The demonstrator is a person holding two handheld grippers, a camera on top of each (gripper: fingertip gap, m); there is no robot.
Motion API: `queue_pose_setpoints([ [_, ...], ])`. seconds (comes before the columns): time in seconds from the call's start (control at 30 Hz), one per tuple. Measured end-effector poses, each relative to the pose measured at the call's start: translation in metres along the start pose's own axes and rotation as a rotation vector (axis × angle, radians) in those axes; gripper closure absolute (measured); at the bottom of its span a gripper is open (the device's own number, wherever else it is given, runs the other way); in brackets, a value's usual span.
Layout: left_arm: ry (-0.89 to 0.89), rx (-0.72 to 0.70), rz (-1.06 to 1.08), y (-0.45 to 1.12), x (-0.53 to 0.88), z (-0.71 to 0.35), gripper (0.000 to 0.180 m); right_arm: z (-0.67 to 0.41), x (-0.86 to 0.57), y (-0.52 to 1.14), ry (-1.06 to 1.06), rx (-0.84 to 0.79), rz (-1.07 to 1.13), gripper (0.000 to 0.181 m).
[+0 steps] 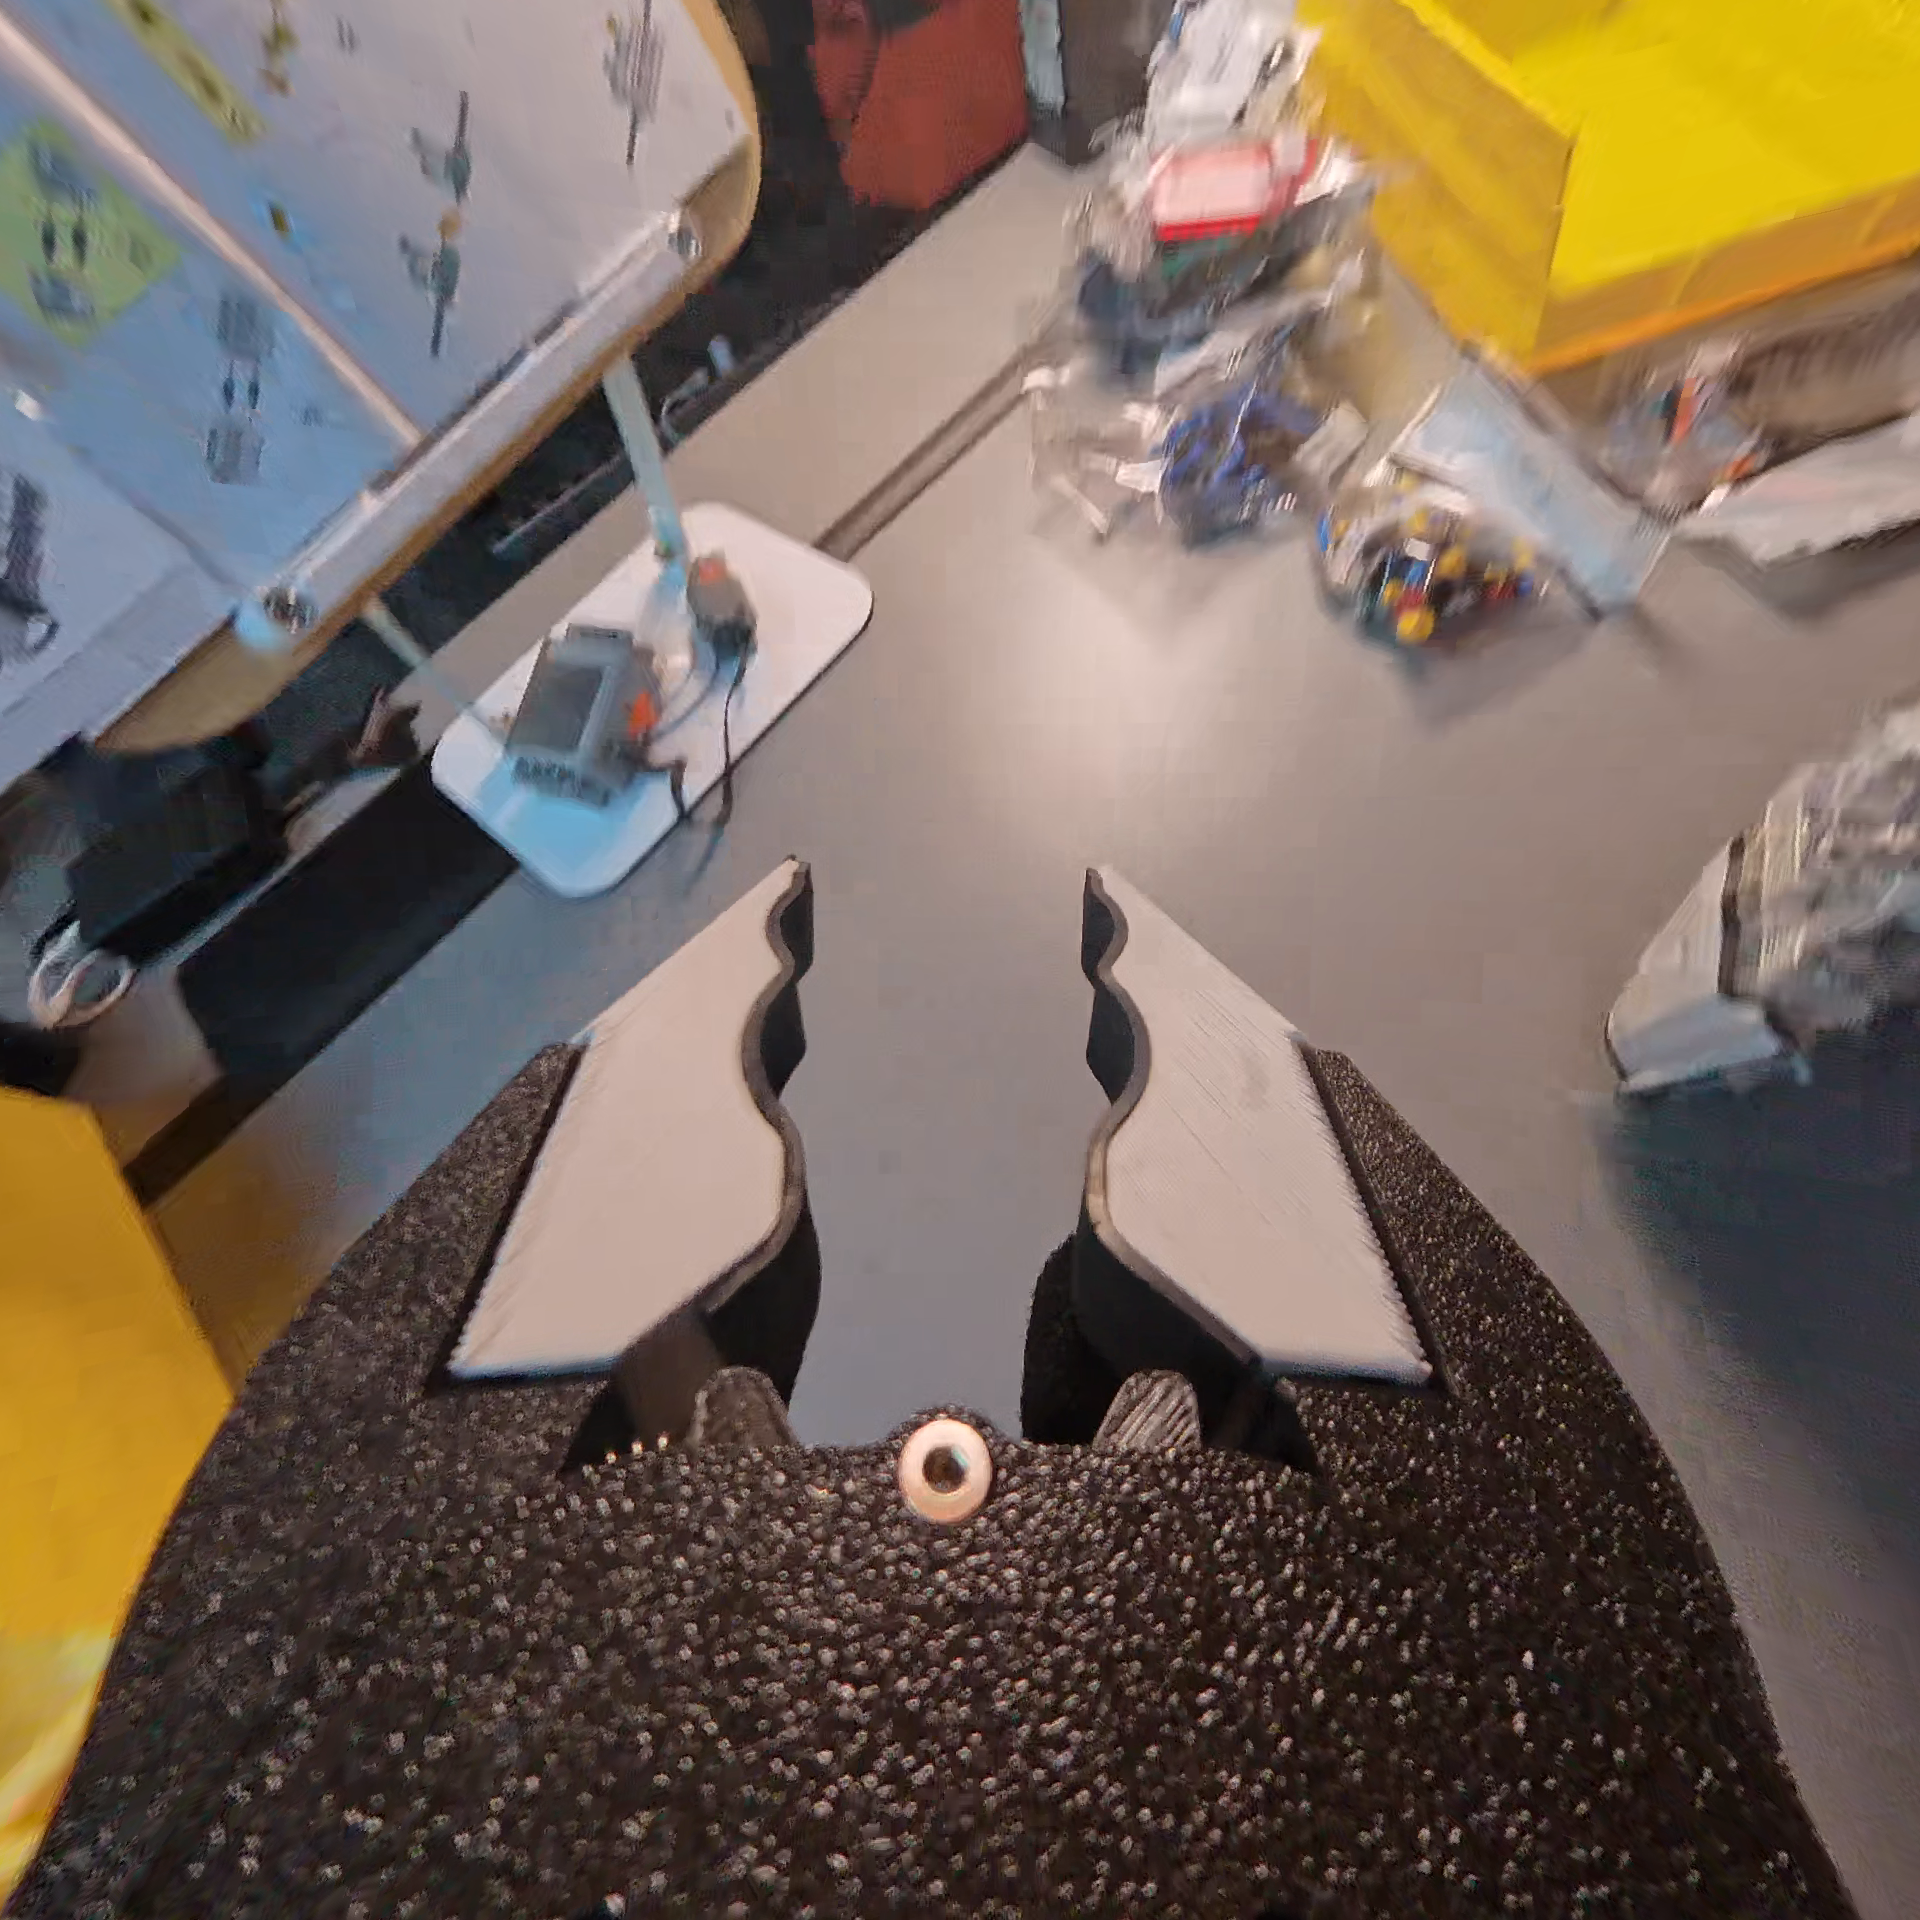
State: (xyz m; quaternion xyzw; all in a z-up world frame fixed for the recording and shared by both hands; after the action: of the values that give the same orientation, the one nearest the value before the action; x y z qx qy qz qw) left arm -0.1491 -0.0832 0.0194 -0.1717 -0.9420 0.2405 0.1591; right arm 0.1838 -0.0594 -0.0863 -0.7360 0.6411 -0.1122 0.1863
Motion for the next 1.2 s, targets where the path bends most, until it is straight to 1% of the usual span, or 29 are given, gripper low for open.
queue_pose_setpoints([
  [0.1,-0.008,0.23,-0.112,-0.053,-0.004,0.055,0.119,-0.001,0.002,0.001,-0.013,0.004,0.005,0.154],
  [0.17,-0.066,0.42,-0.178,-0.08,0.004,0.098,0.105,0.0,0.001,0.0,-0.001,0.0,0.004,0.154],
  [0.2,-0.107,0.501,-0.178,-0.089,0.008,0.119,0.103,0.0,0.001,0.0,0.003,-0.001,0.003,0.153],
  [0.3,-0.217,0.645,-0.097,-0.093,0.009,0.171,0.104,-0.001,0.001,0.001,0.001,0.003,-0.001,0.154],
  [0.33,-0.224,0.68,-0.045,-0.09,0.005,0.182,0.108,-0.001,0.001,0.002,-0.002,0.005,-0.001,0.154],
  [0.37,-0.207,0.718,-0.004,-0.087,0.001,0.186,0.118,-0.001,0.001,0.002,-0.004,0.007,-0.002,0.154],
  [0.43,-0.145,0.715,0.048,-0.083,-0.003,0.18,0.143,-0.002,0.001,0.002,-0.008,0.01,-0.001,0.154],
  [0.5,-0.089,0.753,0.055,-0.08,-0.004,0.176,0.154,-0.002,0.002,0.002,-0.01,0.009,0.003,0.154],
  [0.53,-0.063,0.746,0.052,-0.079,-0.005,0.174,0.158,-0.001,0.003,0.001,-0.01,0.007,0.005,0.153],
  [0.67,0.007,0.706,0.016,-0.084,-0.012,0.159,0.158,0.0,0.004,0.0,-0.004,0.0,0.012,0.153],
  [0.77,0.06,0.627,0.002,-0.095,-0.023,0.131,0.157,0.0,0.005,-0.001,-0.004,0.0,0.014,0.154],
  [0.97,0.277,0.463,0.105,-0.091,-0.082,0.066,0.154,0.001,0.006,-0.003,0.004,0.001,0.019,0.154],
  [1.07,0.402,0.449,0.178,-0.06,-0.107,0.052,0.155,0.001,0.008,-0.005,0.004,0.002,0.017,0.154],
  [1.13,0.444,0.438,0.226,-0.03,-0.114,0.051,0.155,0.001,0.009,-0.007,-0.001,0.007,0.019,0.154],
  [1.2,0.493,0.441,0.225,0.0,-0.117,0.051,0.155,0.001,0.011,-0.009,-0.004,0.012,0.026,0.154],
])
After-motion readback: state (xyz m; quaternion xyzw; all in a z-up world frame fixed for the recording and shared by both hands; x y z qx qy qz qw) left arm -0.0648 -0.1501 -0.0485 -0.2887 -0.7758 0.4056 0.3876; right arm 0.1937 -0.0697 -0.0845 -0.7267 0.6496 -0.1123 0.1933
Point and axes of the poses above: each gripper's, where its closed fingertips meet, y out along the fingers, z out of its underside, x = y × z across the jaws, the point moved 10 cm from there along -y, back along the fingers, and after that the axes turned 3 degrees about -x, right-handed, at the moved point
